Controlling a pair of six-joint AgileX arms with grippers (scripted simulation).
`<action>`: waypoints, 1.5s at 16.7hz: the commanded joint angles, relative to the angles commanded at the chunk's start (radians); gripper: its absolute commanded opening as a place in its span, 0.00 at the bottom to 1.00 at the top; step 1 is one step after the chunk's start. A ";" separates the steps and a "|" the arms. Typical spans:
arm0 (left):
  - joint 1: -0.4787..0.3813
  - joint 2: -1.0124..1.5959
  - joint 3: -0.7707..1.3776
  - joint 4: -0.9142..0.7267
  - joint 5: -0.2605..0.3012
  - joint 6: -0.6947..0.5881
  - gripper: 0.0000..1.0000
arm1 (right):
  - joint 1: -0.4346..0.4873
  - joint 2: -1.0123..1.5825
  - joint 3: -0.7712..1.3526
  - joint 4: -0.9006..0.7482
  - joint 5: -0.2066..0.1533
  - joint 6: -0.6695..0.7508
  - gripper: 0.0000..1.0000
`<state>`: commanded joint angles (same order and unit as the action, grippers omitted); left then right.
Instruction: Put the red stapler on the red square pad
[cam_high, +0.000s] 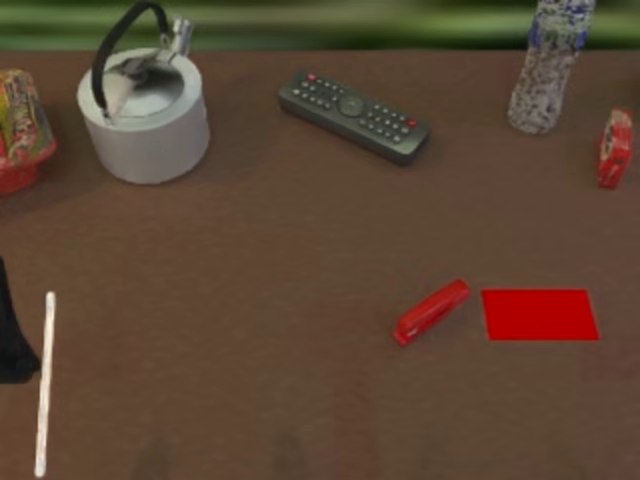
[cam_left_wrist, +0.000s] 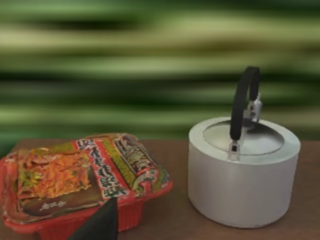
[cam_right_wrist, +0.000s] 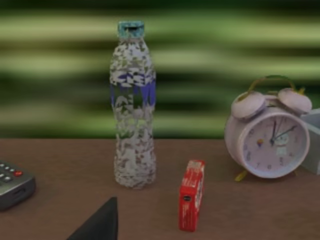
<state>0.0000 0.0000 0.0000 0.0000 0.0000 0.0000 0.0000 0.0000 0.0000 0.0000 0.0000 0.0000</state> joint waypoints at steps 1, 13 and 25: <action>0.000 0.000 0.000 0.000 0.000 0.000 1.00 | 0.000 0.000 0.000 0.000 0.000 0.000 1.00; 0.000 0.000 0.000 0.000 0.000 0.000 1.00 | 0.192 0.674 0.587 -0.402 0.000 0.506 1.00; 0.000 0.000 0.000 0.000 0.000 0.000 1.00 | 0.494 1.844 1.492 -1.051 0.003 1.290 1.00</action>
<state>0.0000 0.0000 0.0000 0.0000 0.0000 0.0000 0.4942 1.8441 1.4921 -1.0513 0.0028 1.2904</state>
